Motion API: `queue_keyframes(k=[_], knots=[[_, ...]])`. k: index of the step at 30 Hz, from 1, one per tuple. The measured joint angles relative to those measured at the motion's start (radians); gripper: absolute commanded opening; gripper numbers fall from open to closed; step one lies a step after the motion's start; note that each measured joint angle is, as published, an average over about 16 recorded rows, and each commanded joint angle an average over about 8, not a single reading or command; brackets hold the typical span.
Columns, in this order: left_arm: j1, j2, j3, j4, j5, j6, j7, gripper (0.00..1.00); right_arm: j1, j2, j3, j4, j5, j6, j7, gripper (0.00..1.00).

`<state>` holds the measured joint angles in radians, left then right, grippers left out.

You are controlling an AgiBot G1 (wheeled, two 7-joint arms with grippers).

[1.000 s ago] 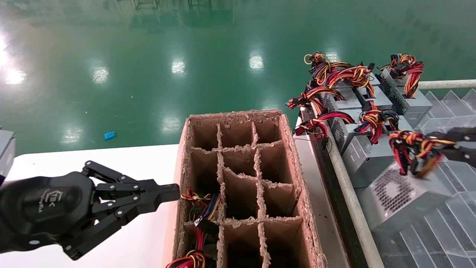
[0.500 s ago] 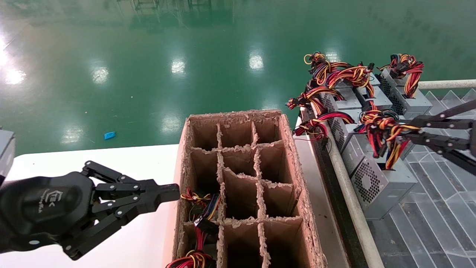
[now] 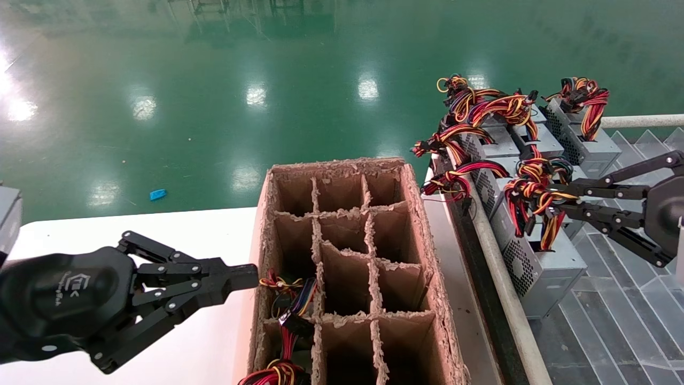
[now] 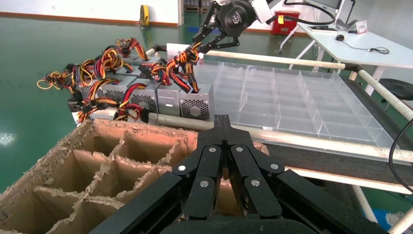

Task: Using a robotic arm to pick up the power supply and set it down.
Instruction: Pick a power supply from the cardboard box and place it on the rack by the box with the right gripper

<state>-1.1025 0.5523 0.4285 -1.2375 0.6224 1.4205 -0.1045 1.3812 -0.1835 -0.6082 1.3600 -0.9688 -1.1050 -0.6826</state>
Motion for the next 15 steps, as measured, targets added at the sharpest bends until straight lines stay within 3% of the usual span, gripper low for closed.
queue_keyframes(k=[15], knots=[[0.000, 0.000, 0.000, 0.000, 0.000, 0.000, 0.000, 0.00, -0.013, 0.017, 0.006, 0.001, 0.042, -0.022, -0.033, 1.00]])
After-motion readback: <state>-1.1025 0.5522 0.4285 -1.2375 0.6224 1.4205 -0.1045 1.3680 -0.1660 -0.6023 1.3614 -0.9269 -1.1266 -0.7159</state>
